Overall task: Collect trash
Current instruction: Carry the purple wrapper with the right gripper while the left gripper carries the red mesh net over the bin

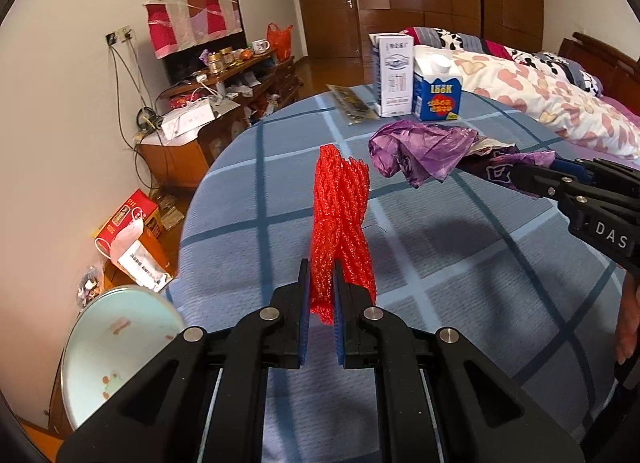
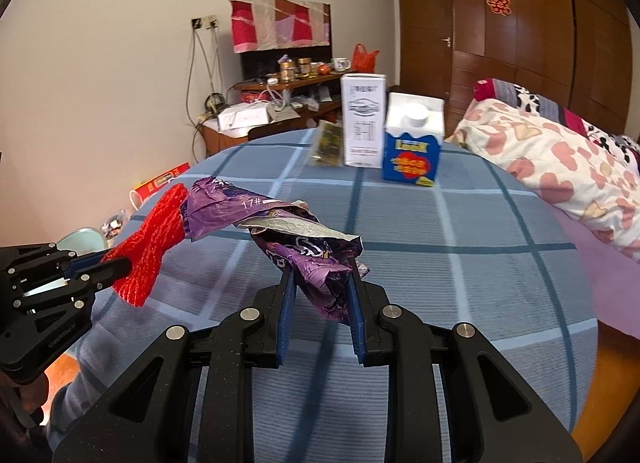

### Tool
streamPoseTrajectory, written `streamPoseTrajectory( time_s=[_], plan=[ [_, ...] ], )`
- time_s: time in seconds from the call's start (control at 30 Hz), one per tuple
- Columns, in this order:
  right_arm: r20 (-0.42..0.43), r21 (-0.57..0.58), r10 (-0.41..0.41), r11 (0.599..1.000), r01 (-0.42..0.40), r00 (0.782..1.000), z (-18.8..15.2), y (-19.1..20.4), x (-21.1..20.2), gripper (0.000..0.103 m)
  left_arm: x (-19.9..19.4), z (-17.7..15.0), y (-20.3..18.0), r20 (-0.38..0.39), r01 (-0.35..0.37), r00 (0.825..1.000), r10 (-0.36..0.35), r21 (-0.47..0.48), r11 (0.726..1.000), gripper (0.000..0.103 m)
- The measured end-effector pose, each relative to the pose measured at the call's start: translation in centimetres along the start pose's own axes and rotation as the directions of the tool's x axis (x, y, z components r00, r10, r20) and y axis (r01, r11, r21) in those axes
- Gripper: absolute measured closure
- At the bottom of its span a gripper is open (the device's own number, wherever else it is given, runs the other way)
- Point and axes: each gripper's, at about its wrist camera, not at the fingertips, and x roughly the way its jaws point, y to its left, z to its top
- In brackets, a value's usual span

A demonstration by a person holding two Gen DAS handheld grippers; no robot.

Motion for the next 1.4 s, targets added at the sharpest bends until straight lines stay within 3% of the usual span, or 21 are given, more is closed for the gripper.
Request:
streamPoseTrajectory(
  time_s=[1.4],
  plan=[
    [-0.037, -0.180, 0.143, 0.973, -0.148, 0.989, -0.1, 11.3, 1.6, 0.078, -4.7, -6.2, 10.6, -0.015, -0.160, 0.987, 0.160, -0.117, 0.980, 0.094]
  ],
)
